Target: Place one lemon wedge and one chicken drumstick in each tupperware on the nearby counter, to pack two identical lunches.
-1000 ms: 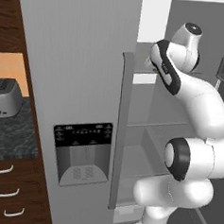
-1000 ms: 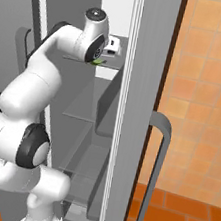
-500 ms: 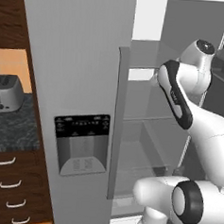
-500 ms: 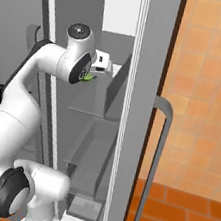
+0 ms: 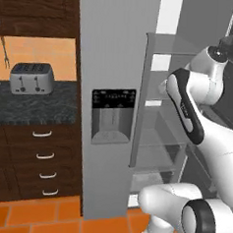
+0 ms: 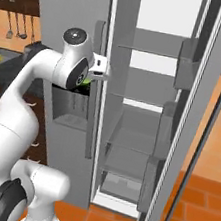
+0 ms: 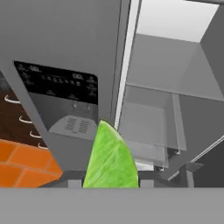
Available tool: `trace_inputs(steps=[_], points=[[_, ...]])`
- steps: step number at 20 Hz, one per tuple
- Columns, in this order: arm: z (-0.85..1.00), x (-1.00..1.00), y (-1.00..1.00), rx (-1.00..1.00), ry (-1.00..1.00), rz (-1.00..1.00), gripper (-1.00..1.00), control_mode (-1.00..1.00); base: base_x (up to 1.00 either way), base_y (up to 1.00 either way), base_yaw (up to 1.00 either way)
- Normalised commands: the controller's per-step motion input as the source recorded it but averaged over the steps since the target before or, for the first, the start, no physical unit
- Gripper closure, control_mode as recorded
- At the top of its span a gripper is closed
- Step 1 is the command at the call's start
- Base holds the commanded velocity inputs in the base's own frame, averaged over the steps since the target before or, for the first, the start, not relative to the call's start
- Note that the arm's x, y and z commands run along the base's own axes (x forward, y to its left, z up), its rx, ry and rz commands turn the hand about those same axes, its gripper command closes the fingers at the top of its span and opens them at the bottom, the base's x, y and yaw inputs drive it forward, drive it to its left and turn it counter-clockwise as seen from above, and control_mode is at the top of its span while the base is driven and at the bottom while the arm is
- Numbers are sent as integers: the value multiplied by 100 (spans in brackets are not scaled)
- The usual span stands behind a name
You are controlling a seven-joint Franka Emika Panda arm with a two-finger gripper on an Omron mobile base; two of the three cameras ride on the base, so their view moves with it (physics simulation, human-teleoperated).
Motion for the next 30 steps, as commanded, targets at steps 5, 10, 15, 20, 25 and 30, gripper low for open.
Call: trace_inputs(steps=[5,10,15,20,25,30], points=[[0,0,0,0,0,0,100,100,-7,100,28],[0,0,0,0,0,0,100,100,10,100,50],[0,0,0,0,0,0,100,100,27,100,64],[0,0,0,0,0,0,100,100,50,99,61],[0,0,0,0,0,0,100,100,96,89,51],[0,0,0,0,0,0,100,100,100,68,35]])
